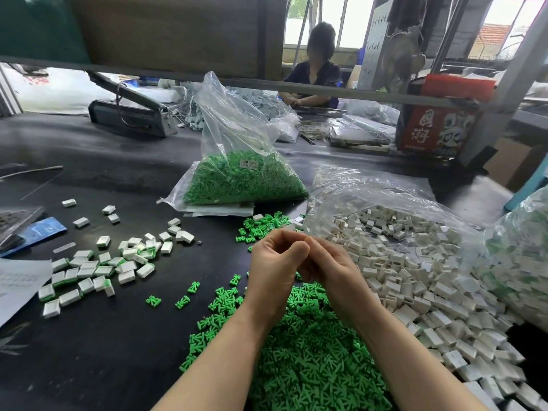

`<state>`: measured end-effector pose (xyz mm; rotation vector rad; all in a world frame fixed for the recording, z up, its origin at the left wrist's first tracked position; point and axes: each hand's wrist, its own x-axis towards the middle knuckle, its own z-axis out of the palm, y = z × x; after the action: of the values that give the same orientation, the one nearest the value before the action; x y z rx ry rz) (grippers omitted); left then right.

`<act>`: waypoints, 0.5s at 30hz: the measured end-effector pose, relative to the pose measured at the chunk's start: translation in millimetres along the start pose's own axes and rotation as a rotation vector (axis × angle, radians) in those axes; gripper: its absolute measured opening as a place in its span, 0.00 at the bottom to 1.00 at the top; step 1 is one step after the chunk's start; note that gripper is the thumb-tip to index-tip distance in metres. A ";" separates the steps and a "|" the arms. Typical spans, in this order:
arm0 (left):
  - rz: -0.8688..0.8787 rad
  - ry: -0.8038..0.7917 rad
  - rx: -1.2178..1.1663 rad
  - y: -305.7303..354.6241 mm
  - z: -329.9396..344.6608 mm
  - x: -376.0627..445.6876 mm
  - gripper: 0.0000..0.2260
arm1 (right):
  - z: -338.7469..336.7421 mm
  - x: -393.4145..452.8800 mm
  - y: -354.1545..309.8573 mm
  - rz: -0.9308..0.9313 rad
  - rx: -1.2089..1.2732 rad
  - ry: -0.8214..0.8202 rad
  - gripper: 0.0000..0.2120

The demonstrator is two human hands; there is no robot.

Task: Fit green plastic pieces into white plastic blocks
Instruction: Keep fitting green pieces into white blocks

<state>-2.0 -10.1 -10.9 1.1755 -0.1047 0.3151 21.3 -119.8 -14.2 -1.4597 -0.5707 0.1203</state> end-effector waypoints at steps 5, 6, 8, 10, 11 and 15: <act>-0.004 0.002 -0.004 -1.6 0.0 1.1 0.08 | -0.5 0.1 0.1 0.011 0.017 -0.010 0.17; -0.005 0.000 -0.006 -1.8 -0.2 1.1 0.08 | -0.4 0.0 -0.1 0.013 0.017 -0.009 0.17; -0.007 -0.005 -0.011 -2.0 -0.2 0.9 0.09 | 0.1 -0.4 -0.7 0.014 0.015 -0.001 0.17; -0.004 -0.009 -0.020 -2.4 -0.4 1.3 0.08 | 0.2 -0.5 -1.2 0.013 -0.006 0.006 0.17; -0.001 -0.010 -0.020 -2.4 -0.4 1.7 0.07 | 0.4 -0.4 -1.7 0.016 -0.005 0.006 0.17; -0.008 -0.017 -0.012 -1.1 -1.4 3.3 0.04 | 2.2 0.4 -3.1 0.051 0.083 -0.005 0.18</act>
<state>1.3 -8.6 -11.6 1.1666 -0.1163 0.2969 19.9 -118.0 -11.1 -1.3944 -0.5266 0.1853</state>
